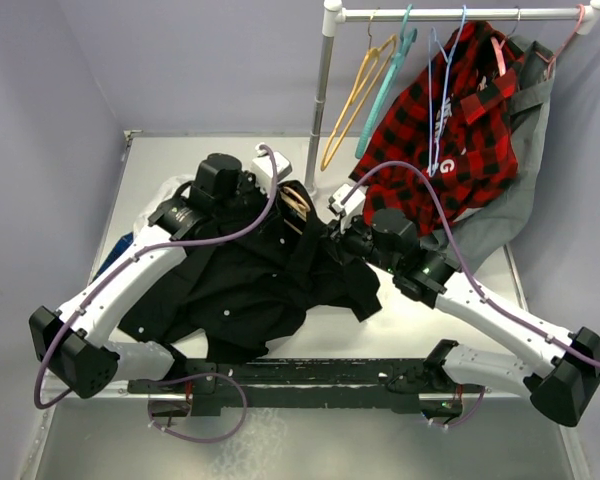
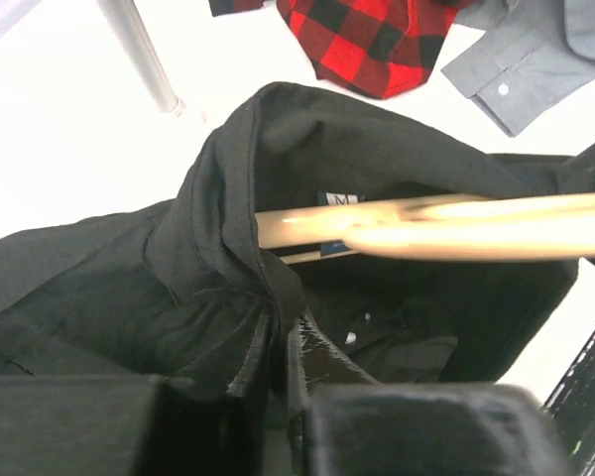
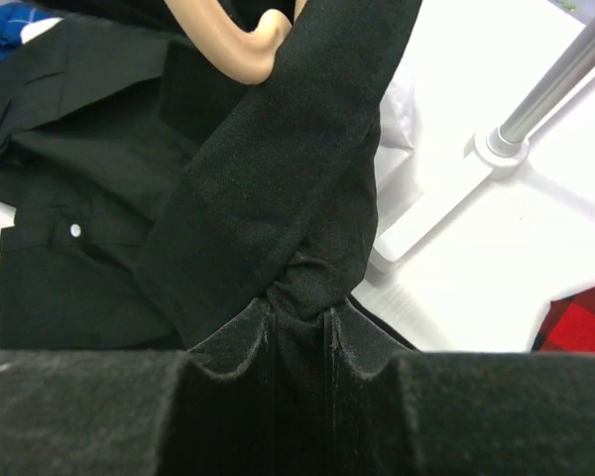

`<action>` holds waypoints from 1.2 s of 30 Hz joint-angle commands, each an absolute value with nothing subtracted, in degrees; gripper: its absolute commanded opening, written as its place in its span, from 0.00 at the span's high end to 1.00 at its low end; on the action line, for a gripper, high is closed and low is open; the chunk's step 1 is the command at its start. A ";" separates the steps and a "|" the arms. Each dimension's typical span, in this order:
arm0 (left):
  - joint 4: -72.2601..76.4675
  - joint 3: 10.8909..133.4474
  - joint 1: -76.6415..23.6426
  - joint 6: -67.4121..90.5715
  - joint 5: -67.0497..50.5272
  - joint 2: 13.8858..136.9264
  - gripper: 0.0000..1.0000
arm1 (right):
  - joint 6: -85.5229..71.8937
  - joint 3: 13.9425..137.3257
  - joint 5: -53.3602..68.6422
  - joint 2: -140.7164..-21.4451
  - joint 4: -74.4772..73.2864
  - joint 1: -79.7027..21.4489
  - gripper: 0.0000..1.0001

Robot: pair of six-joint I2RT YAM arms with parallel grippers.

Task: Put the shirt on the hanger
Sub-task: Hang the shirt on the hanger.

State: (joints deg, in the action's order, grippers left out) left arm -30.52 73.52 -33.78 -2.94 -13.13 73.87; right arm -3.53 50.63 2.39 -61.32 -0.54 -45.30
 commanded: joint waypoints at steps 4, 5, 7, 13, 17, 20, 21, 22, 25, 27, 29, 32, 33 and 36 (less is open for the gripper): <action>-23.57 74.04 -26.94 -8.37 -20.12 69.40 1.00 | -3.87 48.99 6.40 -57.45 5.08 -45.05 1.00; -22.73 73.61 -23.12 -8.49 -25.92 68.68 1.00 | -3.66 48.70 6.49 -56.90 4.84 -45.03 1.00; -21.66 73.23 -16.44 -9.56 -38.02 67.96 1.00 | -3.22 48.31 7.35 -56.39 3.99 -45.00 1.00; -36.31 78.47 -8.27 -19.97 -72.04 74.20 1.00 | -1.83 47.66 12.56 -55.19 1.60 -45.01 1.00; -62.39 84.68 -8.26 -43.93 -85.45 82.74 1.00 | -0.24 47.25 14.43 -53.89 0.54 -45.00 1.00; -87.05 89.52 -8.41 -68.41 -89.38 89.76 0.86 | 0.24 47.18 14.80 -53.10 0.42 -45.00 1.00; -88.52 90.09 -8.90 -68.04 -89.53 91.41 0.81 | 0.43 47.28 14.59 -53.09 0.25 -45.04 1.00; -88.74 90.18 -9.60 -67.37 -89.51 92.25 0.79 | 0.67 47.43 14.17 -53.09 0.04 -44.96 1.00; -88.70 87.57 -10.46 -69.15 -89.18 91.55 0.77 | 2.12 47.40 14.96 -52.56 0.06 -45.02 1.00; -88.77 87.16 -10.53 -69.46 -89.02 91.46 0.85 | 2.84 47.14 15.51 -51.87 0.14 -45.02 1.00; -88.77 87.59 -10.55 -68.75 -88.84 91.89 0.86 | 3.47 47.04 14.97 -51.56 -0.46 -44.95 1.00; -88.77 88.58 -10.46 -68.59 -88.25 91.57 0.85 | 4.98 47.26 14.55 -51.42 -2.51 -44.94 1.00; -88.77 89.32 -10.35 -68.23 -88.09 91.65 0.87 | 5.47 47.33 14.34 -51.34 -2.89 -44.92 1.00; -88.77 90.49 -9.42 -67.89 -85.01 91.68 0.93 | 6.18 47.65 13.89 -51.00 -4.40 -44.96 1.00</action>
